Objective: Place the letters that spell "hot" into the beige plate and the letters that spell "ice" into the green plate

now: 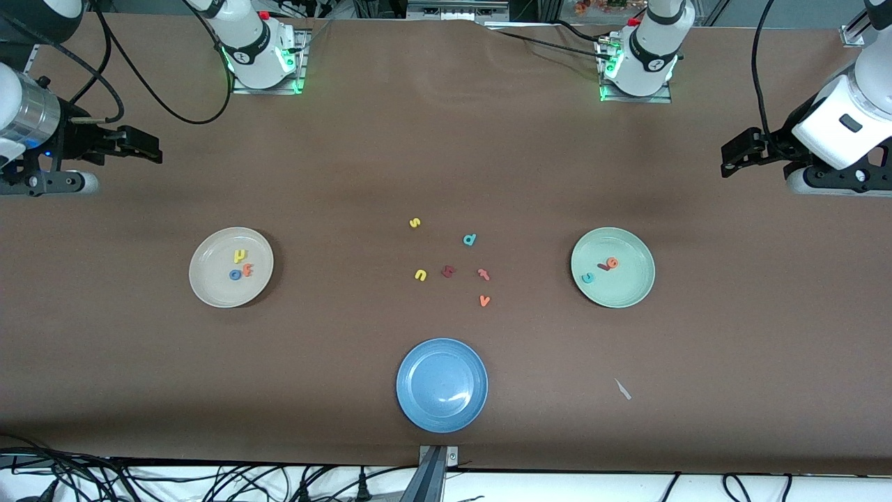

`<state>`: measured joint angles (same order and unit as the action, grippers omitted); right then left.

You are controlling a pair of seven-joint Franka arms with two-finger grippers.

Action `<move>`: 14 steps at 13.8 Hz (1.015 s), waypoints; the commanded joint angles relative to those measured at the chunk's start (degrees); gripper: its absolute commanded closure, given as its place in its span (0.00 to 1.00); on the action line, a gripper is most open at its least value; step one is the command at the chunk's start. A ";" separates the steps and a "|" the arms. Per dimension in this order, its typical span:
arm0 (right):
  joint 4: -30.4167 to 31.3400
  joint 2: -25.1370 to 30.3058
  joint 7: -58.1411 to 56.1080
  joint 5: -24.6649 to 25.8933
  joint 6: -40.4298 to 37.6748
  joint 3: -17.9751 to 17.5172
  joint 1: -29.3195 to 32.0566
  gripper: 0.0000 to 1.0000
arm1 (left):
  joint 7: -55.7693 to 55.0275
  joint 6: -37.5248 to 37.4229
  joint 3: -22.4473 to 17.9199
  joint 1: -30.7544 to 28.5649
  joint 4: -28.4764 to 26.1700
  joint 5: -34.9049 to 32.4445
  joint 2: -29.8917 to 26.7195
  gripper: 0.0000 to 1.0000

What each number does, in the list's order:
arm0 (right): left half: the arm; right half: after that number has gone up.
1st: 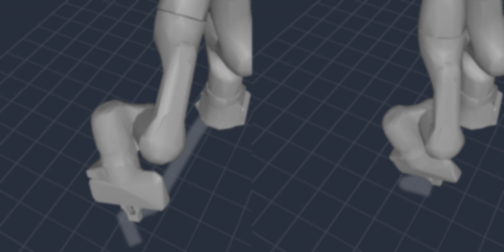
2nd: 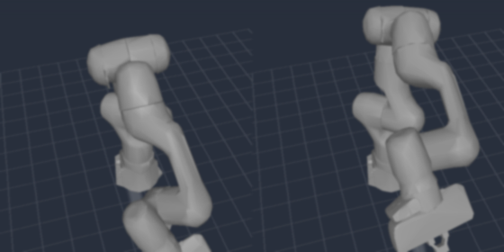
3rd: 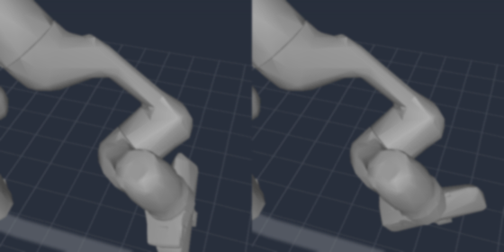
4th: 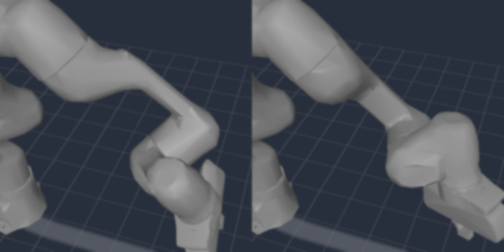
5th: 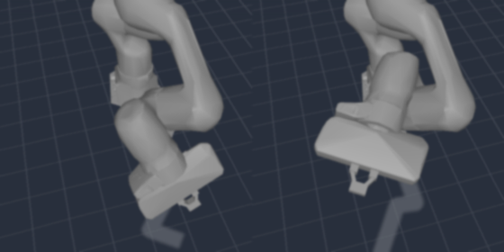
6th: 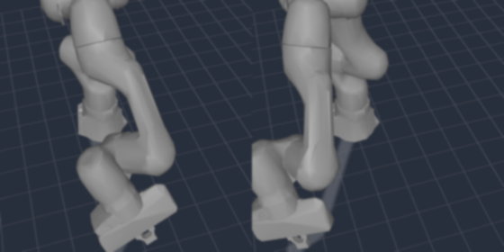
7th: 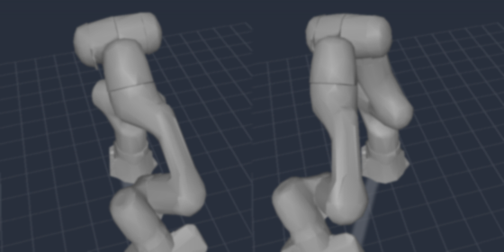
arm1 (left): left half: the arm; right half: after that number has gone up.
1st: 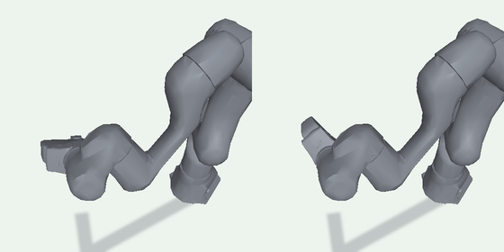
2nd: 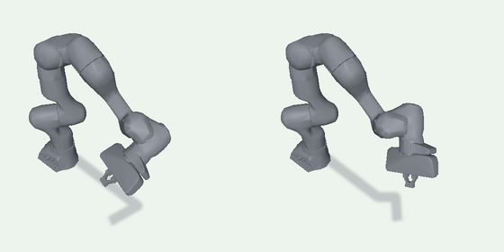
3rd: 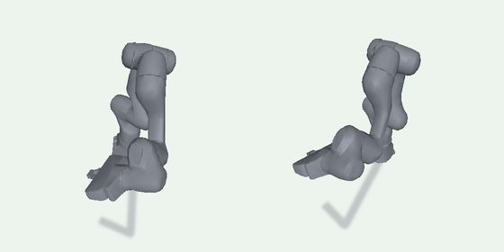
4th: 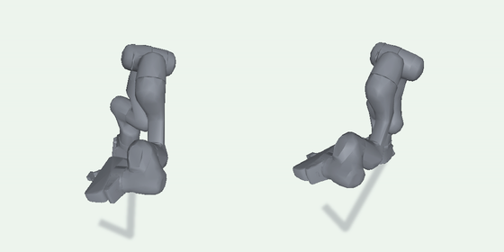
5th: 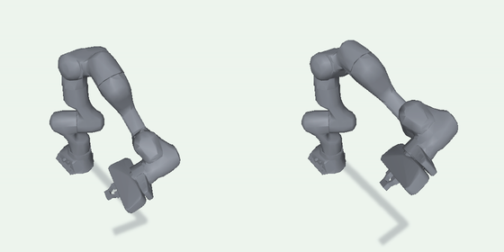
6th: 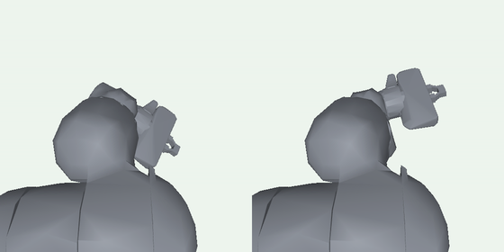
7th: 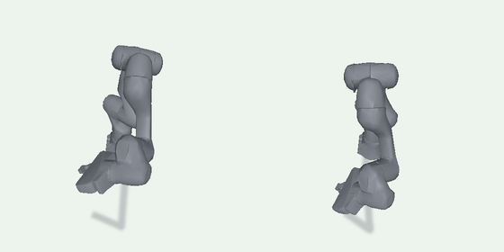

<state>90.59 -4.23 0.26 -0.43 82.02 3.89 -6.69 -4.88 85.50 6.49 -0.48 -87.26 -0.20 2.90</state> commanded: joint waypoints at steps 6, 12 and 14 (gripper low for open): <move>-1.56 -0.87 -0.08 0.17 -1.95 -0.11 0.63 0.00 | 1.27 -1.13 0.54 -0.31 0.86 -1.38 -0.26 0.00; -0.85 -0.78 0.01 -0.01 -2.04 0.68 0.72 0.00 | 1.28 -1.13 0.36 -0.39 1.12 -1.47 -0.18 0.00; -0.68 -0.78 0.01 -0.01 -1.95 0.77 0.72 0.00 | 1.27 -1.22 0.45 -0.31 1.12 -1.47 -0.18 0.00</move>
<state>90.35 -4.88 0.26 -0.43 81.03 4.62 -6.24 -4.88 85.40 6.53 -0.49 -87.26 -0.20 2.83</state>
